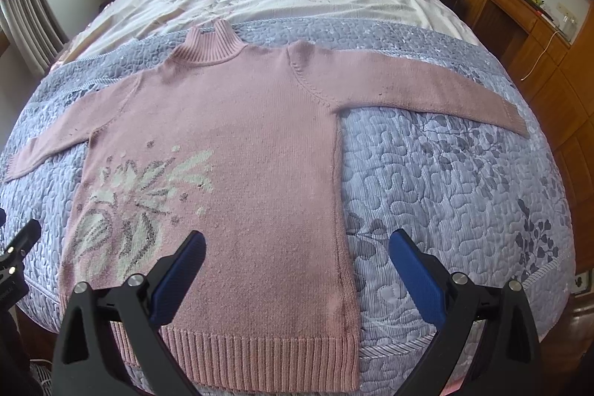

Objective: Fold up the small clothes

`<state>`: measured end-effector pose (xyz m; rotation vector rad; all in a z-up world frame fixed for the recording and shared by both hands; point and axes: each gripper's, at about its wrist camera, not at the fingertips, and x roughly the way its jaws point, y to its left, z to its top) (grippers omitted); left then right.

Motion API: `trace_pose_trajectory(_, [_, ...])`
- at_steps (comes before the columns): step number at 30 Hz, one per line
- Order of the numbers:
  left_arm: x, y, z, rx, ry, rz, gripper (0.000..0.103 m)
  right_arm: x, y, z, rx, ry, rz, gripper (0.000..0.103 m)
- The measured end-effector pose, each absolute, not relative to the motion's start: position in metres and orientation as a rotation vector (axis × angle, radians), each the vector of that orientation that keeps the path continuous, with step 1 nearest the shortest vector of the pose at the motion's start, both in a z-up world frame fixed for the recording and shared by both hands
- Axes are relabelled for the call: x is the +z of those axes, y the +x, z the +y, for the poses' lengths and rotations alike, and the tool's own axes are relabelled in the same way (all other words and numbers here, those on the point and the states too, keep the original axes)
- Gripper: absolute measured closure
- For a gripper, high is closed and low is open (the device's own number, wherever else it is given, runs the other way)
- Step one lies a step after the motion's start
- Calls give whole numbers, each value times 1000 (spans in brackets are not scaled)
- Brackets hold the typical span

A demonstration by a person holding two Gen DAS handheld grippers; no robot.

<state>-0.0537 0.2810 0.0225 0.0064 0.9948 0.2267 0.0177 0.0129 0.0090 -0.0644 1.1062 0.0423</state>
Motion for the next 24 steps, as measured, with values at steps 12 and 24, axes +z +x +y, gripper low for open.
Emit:
trace_pose_trajectory(12, [21,-53,281,226,4,993,3,11,20,14,43,-64,1105,4])
trace_pose_trajectory(24, [1,-20,276,198,-9,1026,3,2,66,-42,82,82,1101,4])
